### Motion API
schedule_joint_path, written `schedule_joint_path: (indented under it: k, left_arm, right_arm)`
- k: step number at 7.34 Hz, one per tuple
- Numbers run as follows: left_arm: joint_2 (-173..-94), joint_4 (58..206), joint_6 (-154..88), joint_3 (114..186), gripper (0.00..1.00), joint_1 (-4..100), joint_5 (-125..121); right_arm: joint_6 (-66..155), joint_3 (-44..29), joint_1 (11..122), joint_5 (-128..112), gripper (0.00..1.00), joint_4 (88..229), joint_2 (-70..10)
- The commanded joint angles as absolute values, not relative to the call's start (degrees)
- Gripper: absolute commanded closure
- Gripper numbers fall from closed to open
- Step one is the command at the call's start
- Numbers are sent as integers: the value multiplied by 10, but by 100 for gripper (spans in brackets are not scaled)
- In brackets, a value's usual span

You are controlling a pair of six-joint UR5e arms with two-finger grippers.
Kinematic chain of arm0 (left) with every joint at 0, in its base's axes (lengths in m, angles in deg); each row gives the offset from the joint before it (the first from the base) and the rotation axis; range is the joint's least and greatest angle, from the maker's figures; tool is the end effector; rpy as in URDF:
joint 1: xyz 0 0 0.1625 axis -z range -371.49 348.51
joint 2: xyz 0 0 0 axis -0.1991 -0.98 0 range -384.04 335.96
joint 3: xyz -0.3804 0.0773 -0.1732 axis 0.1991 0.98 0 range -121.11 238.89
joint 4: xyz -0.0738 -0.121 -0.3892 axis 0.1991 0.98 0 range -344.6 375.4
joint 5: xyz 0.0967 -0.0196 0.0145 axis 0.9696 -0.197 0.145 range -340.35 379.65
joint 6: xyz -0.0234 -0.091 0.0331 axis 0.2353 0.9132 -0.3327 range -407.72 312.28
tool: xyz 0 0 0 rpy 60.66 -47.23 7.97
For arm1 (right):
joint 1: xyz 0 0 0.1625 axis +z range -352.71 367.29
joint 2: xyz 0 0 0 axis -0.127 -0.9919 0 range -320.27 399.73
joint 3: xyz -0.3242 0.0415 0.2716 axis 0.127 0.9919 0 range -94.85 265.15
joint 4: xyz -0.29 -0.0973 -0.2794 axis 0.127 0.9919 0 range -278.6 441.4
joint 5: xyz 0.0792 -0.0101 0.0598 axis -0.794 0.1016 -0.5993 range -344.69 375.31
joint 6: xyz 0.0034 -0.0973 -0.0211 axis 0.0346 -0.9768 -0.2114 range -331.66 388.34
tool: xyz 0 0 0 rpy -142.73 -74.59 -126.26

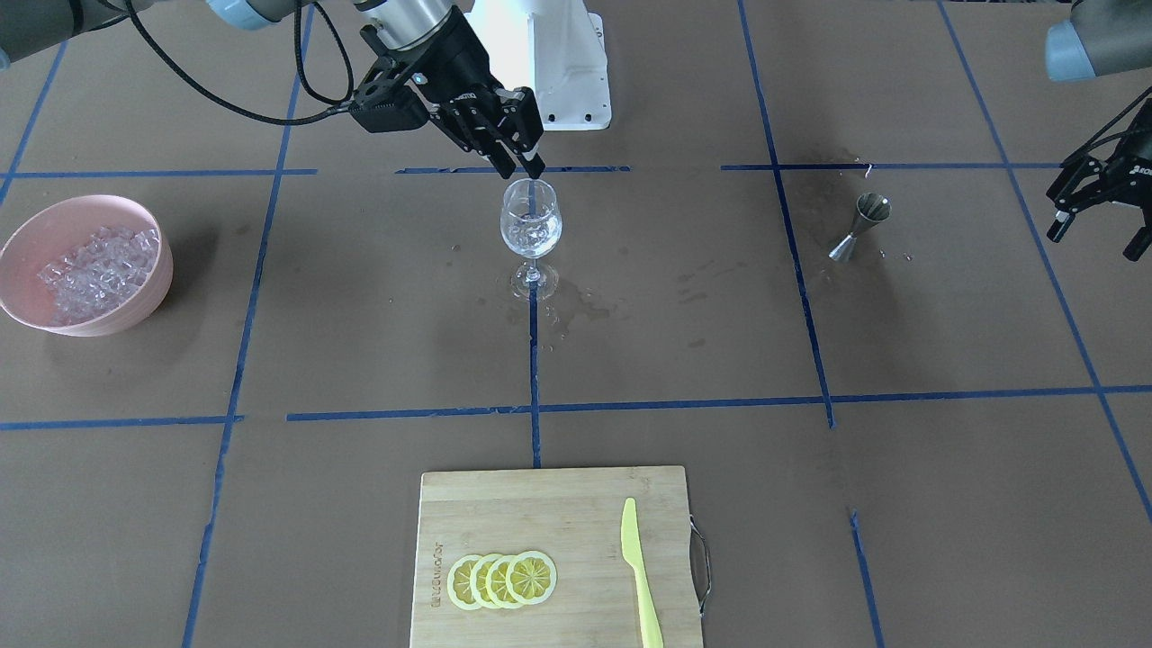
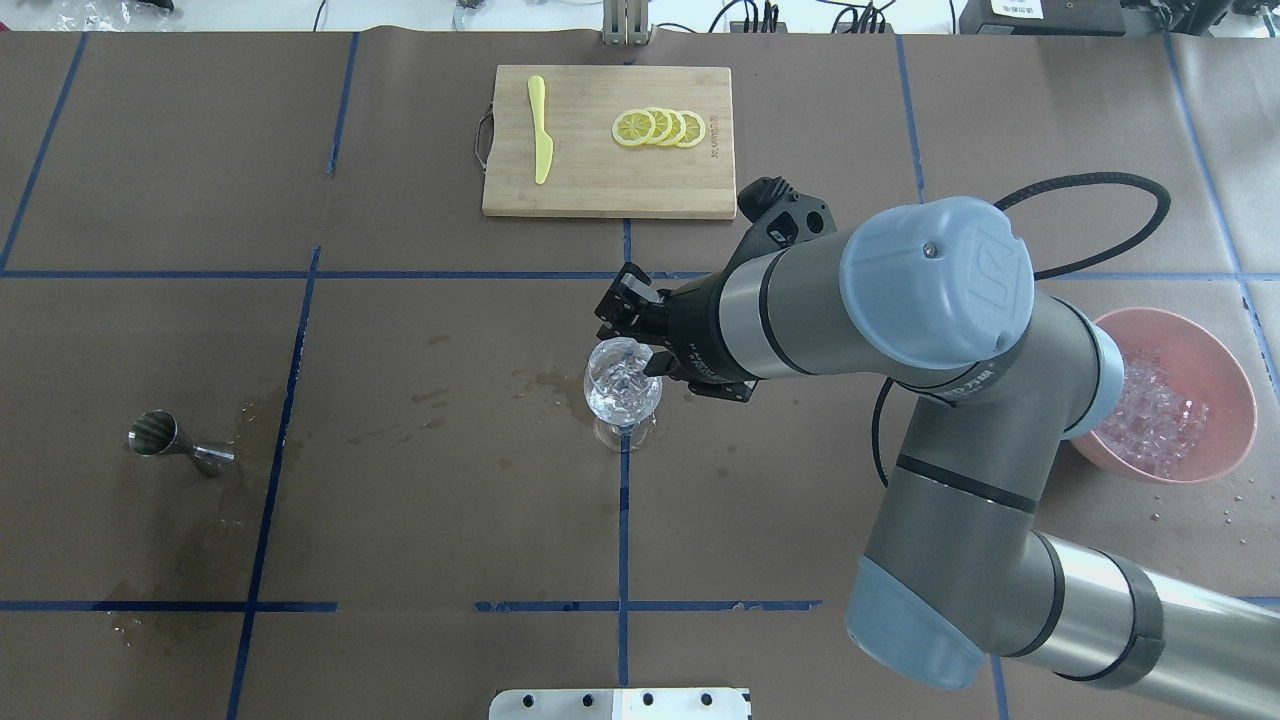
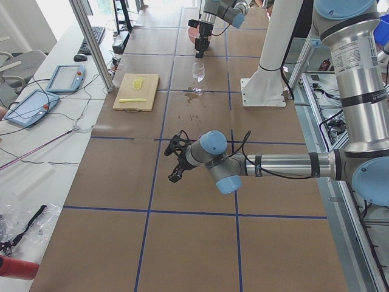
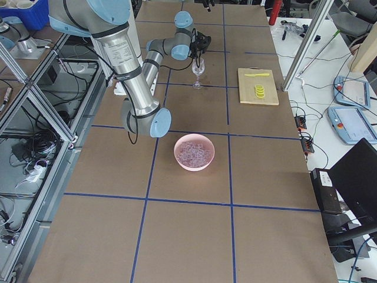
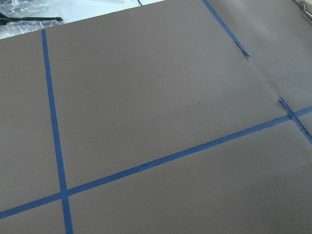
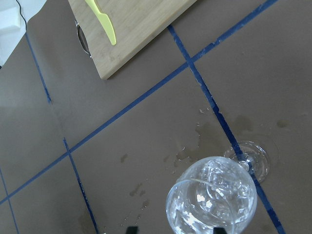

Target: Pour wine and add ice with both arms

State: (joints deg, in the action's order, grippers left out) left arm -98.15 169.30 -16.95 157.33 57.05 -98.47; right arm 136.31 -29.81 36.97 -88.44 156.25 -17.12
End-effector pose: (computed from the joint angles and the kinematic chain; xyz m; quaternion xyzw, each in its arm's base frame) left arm 0.0664 -0.4046 0.5877 0.3176 0.3941 0.0451 0.8612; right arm -0.4331 -0.3730 0.1176 -0.0352 -0.5991 0.2564 0.7577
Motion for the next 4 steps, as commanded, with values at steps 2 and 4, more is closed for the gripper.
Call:
schedule_joint_path:
  k: [2,4]
  left_arm:
    - [-979,1690,-177,1569,0,571,-987]
    - [-986,1674,-251,1546,0,572,-989]
  right_arm:
    - [1311,-315,478,-992,0,1557,-242]
    - [1149,-312,602,-1116,0,1556,-327]
